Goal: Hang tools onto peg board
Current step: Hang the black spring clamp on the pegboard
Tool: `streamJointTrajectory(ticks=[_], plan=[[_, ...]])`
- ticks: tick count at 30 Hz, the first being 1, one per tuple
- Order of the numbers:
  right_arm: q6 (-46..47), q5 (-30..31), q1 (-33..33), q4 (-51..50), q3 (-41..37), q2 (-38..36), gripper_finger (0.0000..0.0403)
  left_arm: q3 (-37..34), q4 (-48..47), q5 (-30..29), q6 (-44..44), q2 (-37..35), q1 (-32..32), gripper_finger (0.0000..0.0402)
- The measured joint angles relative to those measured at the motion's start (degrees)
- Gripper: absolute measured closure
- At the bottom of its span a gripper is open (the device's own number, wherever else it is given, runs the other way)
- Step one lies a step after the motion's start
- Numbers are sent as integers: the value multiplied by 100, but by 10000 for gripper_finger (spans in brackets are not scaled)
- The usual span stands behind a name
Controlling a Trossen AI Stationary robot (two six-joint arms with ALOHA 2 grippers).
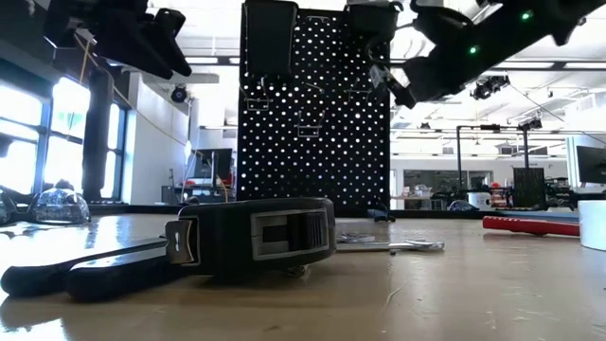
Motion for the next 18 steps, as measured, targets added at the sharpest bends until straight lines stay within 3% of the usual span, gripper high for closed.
streamJointTrajectory(ticks=[9,18], plan=[[-1124,85,-522,791,-9,0,398,0,0,-17,-46,0,0,227],[-1445,-31,-937,1018,-9,0,398,2,-1,-35,-98,0,0,227]])
